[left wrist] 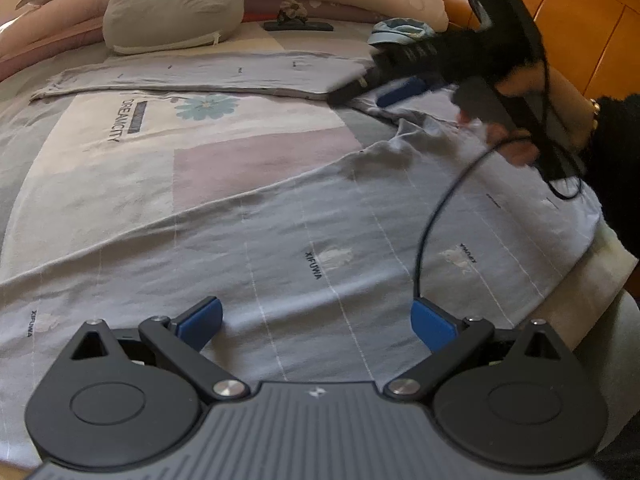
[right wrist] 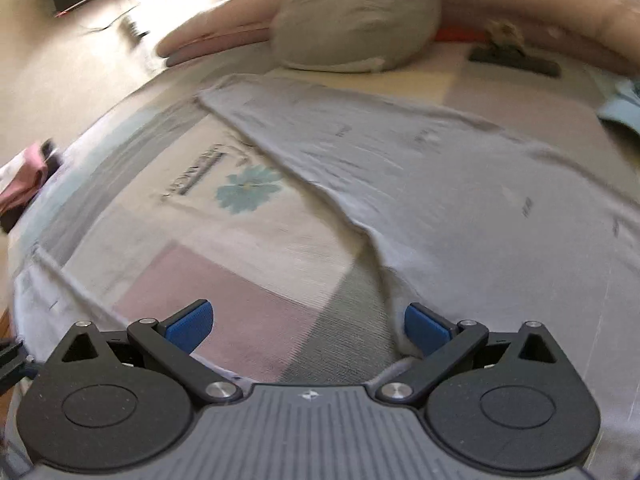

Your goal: Fold clothes

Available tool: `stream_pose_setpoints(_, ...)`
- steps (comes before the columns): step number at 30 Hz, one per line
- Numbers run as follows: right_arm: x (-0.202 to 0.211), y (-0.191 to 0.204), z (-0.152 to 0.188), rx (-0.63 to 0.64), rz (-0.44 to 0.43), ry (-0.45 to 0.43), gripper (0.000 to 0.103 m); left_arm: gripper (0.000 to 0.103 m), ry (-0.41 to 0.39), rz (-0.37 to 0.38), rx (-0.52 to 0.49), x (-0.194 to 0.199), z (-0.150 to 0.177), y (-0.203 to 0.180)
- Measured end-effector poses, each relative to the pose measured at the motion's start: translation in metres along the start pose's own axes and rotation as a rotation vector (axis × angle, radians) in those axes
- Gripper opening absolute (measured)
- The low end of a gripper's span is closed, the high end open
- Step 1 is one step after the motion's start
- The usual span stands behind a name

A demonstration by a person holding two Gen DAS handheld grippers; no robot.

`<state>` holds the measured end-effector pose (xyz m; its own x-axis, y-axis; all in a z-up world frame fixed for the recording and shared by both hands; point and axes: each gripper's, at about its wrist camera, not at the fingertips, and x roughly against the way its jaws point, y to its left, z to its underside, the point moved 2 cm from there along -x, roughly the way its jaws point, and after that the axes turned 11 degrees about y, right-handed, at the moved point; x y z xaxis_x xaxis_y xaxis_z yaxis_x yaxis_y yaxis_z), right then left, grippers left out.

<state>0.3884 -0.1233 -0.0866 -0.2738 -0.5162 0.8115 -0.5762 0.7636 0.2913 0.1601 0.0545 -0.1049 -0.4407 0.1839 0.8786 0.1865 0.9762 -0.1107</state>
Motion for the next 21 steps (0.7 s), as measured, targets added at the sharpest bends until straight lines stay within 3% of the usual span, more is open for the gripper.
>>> stream_pose_setpoints(2, 0.002, -0.003, -0.006, -0.026, 0.038, -0.048, 0.103, 0.100, 0.002, 0.002, -0.005, 0.001, 0.001, -0.002)
stream_pose_setpoints(4, -0.009, -0.005, -0.011, -0.043, 0.094, -0.039, 0.103, 0.100, 0.000, 0.002, -0.009, 0.004, 0.002, -0.005)
stream_pose_setpoints(6, -0.026, -0.005, -0.009, -0.052, 0.060, 0.026, 0.103, 0.100, -0.007, 0.013, -0.012, 0.010, 0.002, -0.007)
stream_pose_setpoints(11, -0.002, 0.001, 0.000, -0.016, 0.030, 0.012, 0.103, 0.100, -0.034, 0.077, -0.023, 0.027, -0.001, -0.015)
stream_pose_setpoints(12, 0.005, -0.002, 0.001, -0.030, 0.072, -0.007, 0.103, 0.100, -0.040, 0.082, -0.032, 0.030, -0.002, -0.018)
stream_pose_setpoints(17, 0.029, -0.014, 0.020, -0.038, 0.516, -0.048, 0.103, 0.100, -0.048, 0.087, -0.080, 0.038, -0.006, -0.034)
stream_pose_setpoints(21, 0.028, -0.016, 0.035, -0.052, 0.636, -0.055, 0.103, 0.100, -0.044, 0.103, -0.101, 0.046, -0.019, -0.034)
